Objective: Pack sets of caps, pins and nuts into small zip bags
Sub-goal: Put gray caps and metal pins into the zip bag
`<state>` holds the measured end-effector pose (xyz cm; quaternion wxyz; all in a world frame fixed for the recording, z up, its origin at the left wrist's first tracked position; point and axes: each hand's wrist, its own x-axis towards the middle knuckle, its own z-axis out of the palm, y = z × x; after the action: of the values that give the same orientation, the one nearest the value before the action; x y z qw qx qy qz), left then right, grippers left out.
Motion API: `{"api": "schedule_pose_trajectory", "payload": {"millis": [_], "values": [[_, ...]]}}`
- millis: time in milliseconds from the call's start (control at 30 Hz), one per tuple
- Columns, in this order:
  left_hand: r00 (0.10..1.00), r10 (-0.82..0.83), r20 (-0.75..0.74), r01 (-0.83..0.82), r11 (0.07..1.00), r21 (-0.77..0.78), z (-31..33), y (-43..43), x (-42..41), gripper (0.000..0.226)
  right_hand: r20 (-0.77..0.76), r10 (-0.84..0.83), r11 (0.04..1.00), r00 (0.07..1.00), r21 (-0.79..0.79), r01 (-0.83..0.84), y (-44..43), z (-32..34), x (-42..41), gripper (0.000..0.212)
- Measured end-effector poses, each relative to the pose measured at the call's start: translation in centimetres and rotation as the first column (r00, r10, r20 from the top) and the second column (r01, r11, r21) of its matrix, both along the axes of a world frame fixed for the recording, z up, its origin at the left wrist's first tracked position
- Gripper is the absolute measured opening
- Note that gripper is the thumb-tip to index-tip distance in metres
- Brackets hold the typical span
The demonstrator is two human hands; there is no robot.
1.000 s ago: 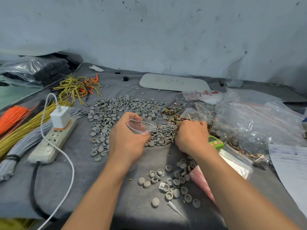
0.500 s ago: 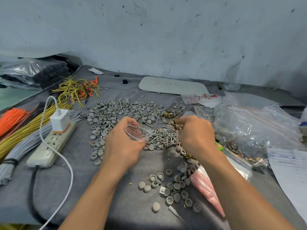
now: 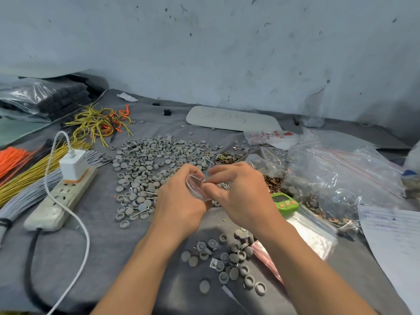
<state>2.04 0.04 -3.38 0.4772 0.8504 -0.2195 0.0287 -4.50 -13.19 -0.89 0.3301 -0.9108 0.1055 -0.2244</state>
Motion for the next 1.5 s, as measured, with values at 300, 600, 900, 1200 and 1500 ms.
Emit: {"api": "schedule_pose_trajectory", "payload": {"millis": [300, 600, 900, 1200, 1500], "values": [[0.994, 0.11, -0.028, -0.113, 0.982, -0.151, 0.3, 0.7, 0.8, 0.041, -0.188, -0.33, 0.91, 0.925, -0.322, 0.26, -3.8, -0.6, 0.5, 0.013], [0.991, 0.135, -0.004, -0.134, 0.98, -0.147, 0.1, 1.6, 1.2, 0.04, -0.348, -0.406, 0.789, 0.845, -0.6, 0.132, -2.8, -4.0, 2.6, 0.022], [0.993, 0.12, 0.021, -0.119, 0.991, -0.062, 0.1, 2.2, 1.4, 0.041, -0.218, -0.383, 0.907, 0.897, -0.271, 0.322, -2.6, -1.0, 1.6, 0.009], [0.997, 0.029, 0.075, -0.027, 0.999, -0.031, 0.1, 1.1, 0.5, 0.043, -0.023, 0.016, 0.983, 1.0, 0.184, -0.012, 1.5, 0.5, 0.6, 0.026], [0.999, -0.036, -0.031, 0.029, 0.979, -0.202, 0.0, 0.0, 0.5, 0.046, 0.076, -0.058, 0.923, 0.995, 0.385, 0.024, -0.1, 0.5, 0.6, 0.027]]}}
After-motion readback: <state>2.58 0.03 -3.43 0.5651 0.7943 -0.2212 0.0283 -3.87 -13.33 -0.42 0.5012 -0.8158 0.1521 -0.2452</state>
